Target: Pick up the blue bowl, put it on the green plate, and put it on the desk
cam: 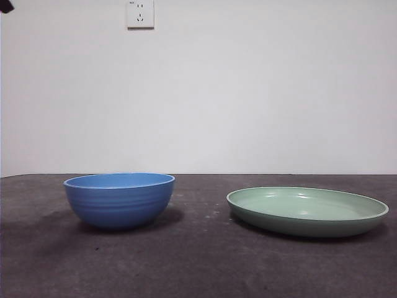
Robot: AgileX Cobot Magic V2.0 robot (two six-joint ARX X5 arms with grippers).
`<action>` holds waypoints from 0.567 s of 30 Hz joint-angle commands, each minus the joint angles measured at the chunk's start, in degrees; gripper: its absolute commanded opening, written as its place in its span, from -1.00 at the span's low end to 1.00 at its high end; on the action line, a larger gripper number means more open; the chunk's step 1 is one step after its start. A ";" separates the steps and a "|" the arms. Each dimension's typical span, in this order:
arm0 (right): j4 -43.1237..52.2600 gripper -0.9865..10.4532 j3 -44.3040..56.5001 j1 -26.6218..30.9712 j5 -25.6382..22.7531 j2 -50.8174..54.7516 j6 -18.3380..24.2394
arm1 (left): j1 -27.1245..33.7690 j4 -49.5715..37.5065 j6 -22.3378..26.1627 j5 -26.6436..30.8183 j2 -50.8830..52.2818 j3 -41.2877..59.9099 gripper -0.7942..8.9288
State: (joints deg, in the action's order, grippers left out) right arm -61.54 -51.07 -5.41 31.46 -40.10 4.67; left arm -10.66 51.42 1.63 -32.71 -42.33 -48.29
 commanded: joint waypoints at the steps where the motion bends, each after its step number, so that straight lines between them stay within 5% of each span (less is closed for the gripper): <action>1: 0.48 -0.17 -1.14 -0.15 0.09 -0.26 0.20 | -0.74 -0.79 -1.29 1.62 -2.71 -3.43 0.00; 17: 0.63 -0.17 -1.14 -0.15 0.09 -0.26 -0.17 | -7.54 -3.50 -1.29 18.03 -27.69 -16.00 -0.01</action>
State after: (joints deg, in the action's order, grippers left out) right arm -61.43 -51.07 -5.41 31.46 -40.10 4.64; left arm -17.91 48.34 0.51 -15.57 -68.44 -62.96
